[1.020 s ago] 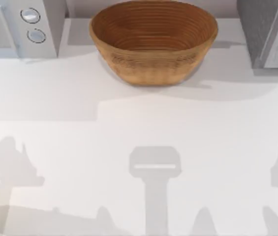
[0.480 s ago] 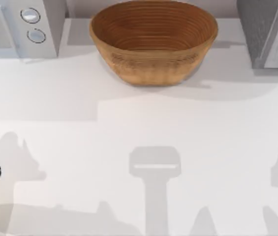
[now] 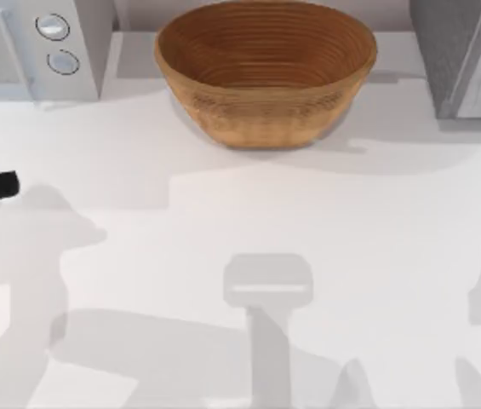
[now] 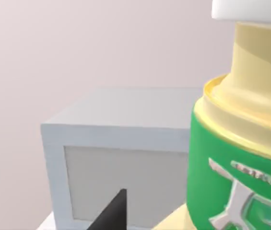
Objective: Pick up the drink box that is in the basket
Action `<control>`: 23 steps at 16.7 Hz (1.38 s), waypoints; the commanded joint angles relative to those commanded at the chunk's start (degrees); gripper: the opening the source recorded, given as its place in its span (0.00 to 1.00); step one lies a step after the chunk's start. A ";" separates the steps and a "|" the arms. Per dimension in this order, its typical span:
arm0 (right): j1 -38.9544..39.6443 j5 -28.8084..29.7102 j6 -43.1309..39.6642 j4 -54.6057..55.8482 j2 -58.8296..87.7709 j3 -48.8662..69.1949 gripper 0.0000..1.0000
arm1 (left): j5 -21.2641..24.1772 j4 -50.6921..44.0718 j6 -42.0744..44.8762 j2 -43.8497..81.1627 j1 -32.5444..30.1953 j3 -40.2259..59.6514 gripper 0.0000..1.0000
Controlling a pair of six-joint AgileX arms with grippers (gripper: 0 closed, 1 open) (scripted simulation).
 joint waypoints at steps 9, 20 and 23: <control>0.00 0.00 0.00 0.00 0.00 0.00 1.00 | -30.48 32.98 4.38 39.84 -17.62 12.50 0.00; 0.00 0.00 0.00 0.00 0.00 0.00 1.00 | -37.29 40.64 5.30 49.27 -21.91 14.81 0.00; 0.00 0.00 0.00 0.00 0.00 0.00 1.00 | -35.88 42.63 4.55 52.32 -20.52 14.88 0.00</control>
